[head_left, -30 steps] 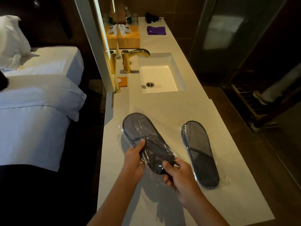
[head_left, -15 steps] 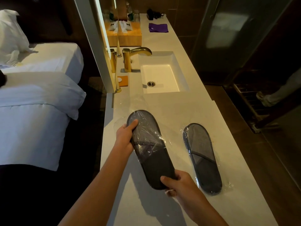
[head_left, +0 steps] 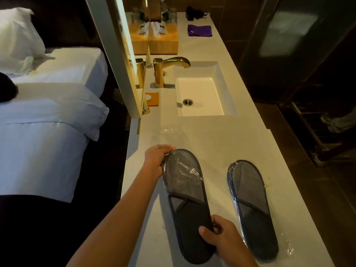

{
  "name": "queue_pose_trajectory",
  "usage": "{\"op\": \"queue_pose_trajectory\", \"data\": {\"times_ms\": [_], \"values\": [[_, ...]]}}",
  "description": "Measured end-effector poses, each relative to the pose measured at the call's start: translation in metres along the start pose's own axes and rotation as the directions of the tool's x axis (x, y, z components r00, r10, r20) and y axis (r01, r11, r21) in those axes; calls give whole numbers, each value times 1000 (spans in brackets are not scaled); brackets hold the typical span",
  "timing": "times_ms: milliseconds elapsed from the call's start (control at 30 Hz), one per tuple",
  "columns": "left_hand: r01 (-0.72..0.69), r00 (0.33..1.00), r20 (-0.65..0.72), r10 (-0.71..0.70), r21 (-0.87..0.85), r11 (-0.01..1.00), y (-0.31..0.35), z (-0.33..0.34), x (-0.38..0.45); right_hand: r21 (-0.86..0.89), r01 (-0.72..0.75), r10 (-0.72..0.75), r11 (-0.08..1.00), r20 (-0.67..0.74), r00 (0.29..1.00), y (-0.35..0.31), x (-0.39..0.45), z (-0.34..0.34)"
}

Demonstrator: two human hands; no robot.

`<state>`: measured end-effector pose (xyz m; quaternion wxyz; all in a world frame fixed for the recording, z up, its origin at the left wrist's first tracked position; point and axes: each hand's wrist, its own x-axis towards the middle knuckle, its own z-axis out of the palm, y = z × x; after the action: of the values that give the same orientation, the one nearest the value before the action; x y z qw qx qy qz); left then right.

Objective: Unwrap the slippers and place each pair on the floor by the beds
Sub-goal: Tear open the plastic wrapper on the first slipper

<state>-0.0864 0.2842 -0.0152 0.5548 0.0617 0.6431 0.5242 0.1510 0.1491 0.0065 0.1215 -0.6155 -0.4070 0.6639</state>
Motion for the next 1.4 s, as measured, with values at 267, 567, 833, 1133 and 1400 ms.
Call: {"op": "queue_pose_trajectory", "data": {"times_ms": [267, 567, 833, 1133, 1400], "values": [[-59, 998, -17, 61, 116, 992, 3, 4, 28, 69, 6, -3, 998, -48, 999, -29, 27, 21], [-150, 988, -3, 157, 266, 952, 35, 12, 71, -3, -181, 181, 983, -11, 983, 6, 11, 3], [-186, 957, -144, 252, 361, 914, 39, 6, 86, 2, -217, 217, 976, -11, 976, 23, 5, 8], [-284, 846, -317, 429, 413, 865, -18, -51, -44, 42, -224, 226, 974, -43, 973, 39, 1, 25], [-91, 983, -99, 155, 472, 877, -142, -89, -132, -7, -100, 99, 995, -40, 994, 57, -1, 35]]}}
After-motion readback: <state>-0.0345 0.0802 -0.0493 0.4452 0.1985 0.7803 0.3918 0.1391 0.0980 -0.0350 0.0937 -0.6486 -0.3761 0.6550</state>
